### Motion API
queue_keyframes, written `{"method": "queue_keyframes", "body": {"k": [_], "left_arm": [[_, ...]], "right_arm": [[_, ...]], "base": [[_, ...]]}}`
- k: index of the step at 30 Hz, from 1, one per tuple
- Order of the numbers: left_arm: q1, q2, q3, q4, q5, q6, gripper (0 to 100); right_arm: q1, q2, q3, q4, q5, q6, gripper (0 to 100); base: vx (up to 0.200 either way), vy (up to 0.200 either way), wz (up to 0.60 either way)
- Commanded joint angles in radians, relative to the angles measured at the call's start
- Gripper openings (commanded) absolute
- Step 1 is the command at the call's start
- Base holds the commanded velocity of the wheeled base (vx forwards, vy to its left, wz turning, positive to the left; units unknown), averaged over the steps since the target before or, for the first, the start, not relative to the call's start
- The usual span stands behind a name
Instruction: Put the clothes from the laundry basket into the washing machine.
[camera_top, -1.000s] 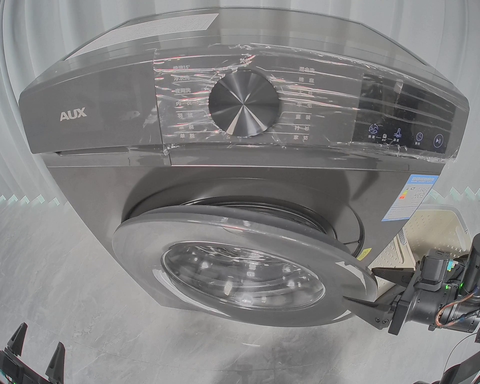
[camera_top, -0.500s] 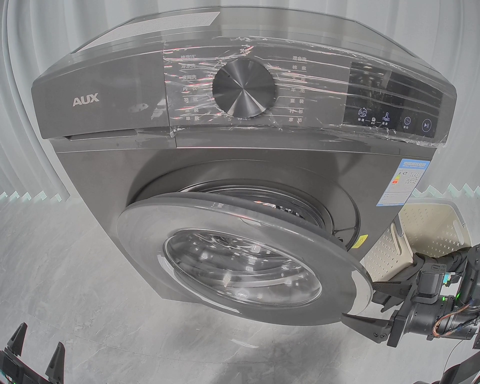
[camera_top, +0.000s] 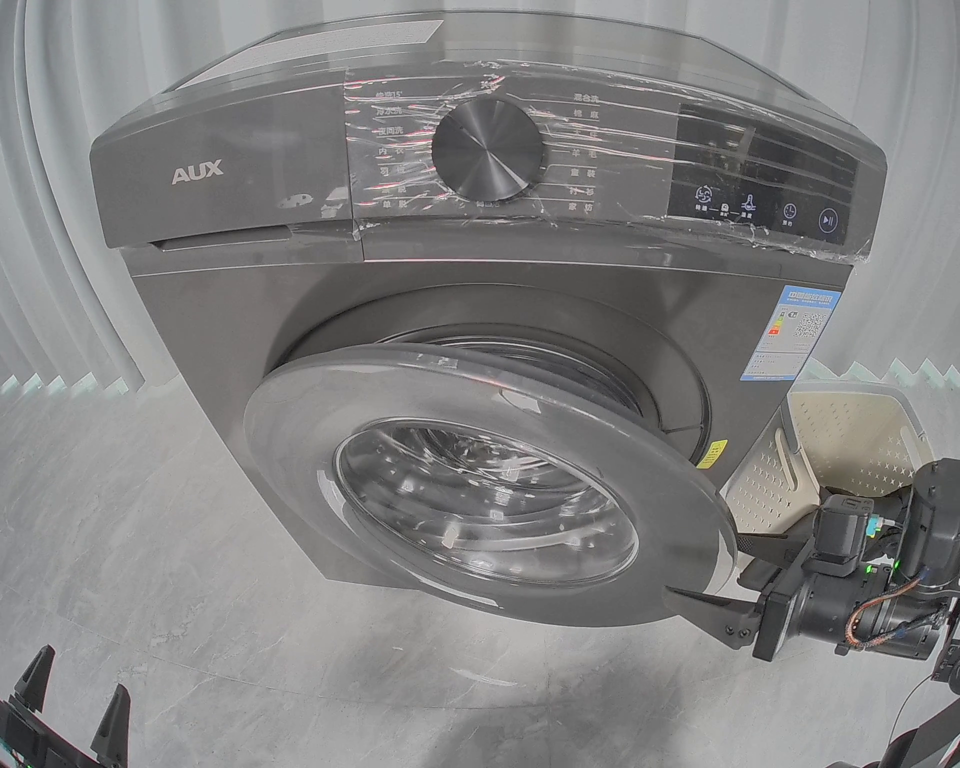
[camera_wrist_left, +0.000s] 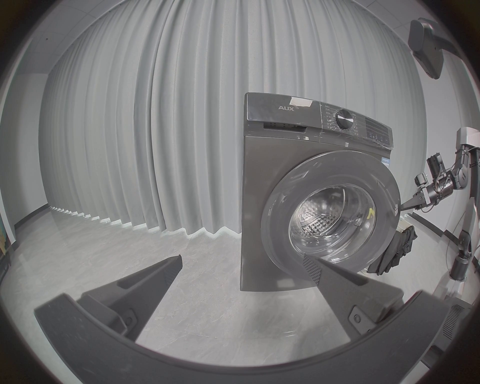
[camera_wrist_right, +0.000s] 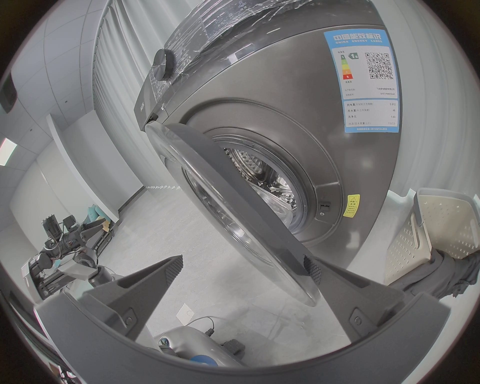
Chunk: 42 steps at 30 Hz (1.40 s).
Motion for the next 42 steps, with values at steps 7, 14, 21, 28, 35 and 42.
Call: {"method": "queue_keyframes", "body": {"k": [7, 14, 21, 28, 35, 42], "left_arm": [[0.0, -0.015, 0.016, 0.0, 0.001, 0.0, 100], [0.0, -0.015, 0.016, 0.0, -0.001, -0.002, 100], [0.0, -0.015, 0.016, 0.0, -0.001, 0.0, 100], [0.0, -0.015, 0.016, 0.0, -0.001, 0.0, 100], [0.0, -0.015, 0.016, 0.0, -0.001, 0.0, 100], [0.0, -0.015, 0.018, 0.0, -0.001, 0.0, 100]], "right_arm": [[0.049, 0.049, 0.085, -0.06, 0.019, -0.004, 100], [0.018, 0.108, 0.01, -0.086, 0.013, -0.002, 100], [0.029, 0.189, 0.011, -0.154, 0.01, -0.005, 100], [0.081, 0.183, 0.053, -0.183, 0.01, -0.005, 100], [0.073, 0.163, 0.042, -0.186, 0.01, -0.005, 100], [0.092, 0.201, 0.017, -0.186, 0.01, -0.004, 100]], "base": [[0.0, 0.0, 0.0], [-0.143, 0.0, 0.0], [-0.114, 0.0, 0.0], [0.0, 0.0, 0.0], [-0.057, 0.0, 0.0], [-0.2, 0.0, 0.0]]}}
